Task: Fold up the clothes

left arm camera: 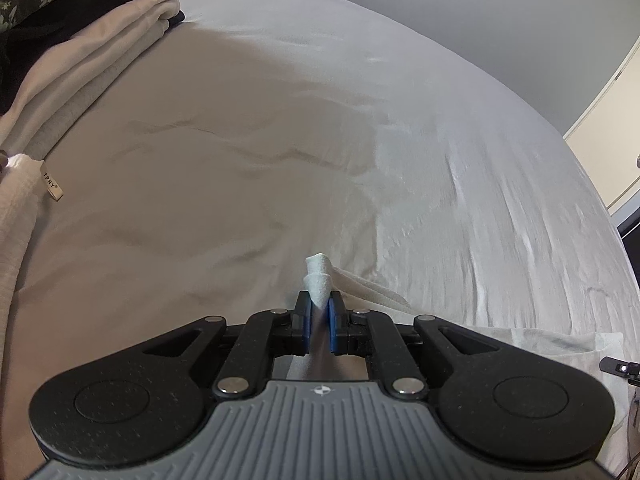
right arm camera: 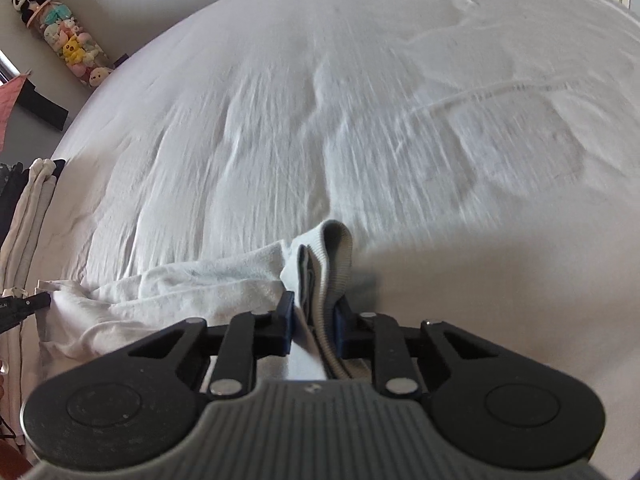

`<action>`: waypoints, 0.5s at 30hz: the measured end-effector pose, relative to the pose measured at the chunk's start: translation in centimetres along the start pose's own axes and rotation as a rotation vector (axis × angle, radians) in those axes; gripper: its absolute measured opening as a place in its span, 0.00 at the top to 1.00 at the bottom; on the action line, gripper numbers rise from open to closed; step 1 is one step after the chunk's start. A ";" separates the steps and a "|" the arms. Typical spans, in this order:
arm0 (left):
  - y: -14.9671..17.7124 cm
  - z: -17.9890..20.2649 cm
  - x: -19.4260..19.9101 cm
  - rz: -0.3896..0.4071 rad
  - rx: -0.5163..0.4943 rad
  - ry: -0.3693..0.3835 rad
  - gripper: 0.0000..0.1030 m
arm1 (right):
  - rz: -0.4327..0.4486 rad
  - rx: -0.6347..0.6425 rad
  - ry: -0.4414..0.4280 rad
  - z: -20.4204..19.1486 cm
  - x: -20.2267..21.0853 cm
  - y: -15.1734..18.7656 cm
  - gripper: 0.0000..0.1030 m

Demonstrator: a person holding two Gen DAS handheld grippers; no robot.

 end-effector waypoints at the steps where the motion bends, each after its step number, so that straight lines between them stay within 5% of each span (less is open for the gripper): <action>1: -0.2 0.0 0.2 0.010 0.003 0.010 0.91 | 0.028 0.007 -0.007 -0.3 0.8 -0.4 0.79; 6: -1.1 1.0 0.3 0.076 -0.036 0.036 0.92 | 0.136 0.089 0.023 -1.5 3.1 -2.7 0.80; 15: -1.5 1.2 -3.0 0.043 -0.075 -0.006 0.93 | 0.079 0.087 0.117 0.3 -0.8 -2.5 0.80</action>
Point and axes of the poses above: each gripper's, at about its wrist camera, not at the fingertips, and x roughly against the way its jaws point, z to its right, y to its underside, the point moved 8 cm from there along -x, roughly the way its jaws point, and after that the axes turned 4 degrees about x, right-handed, at the moved point
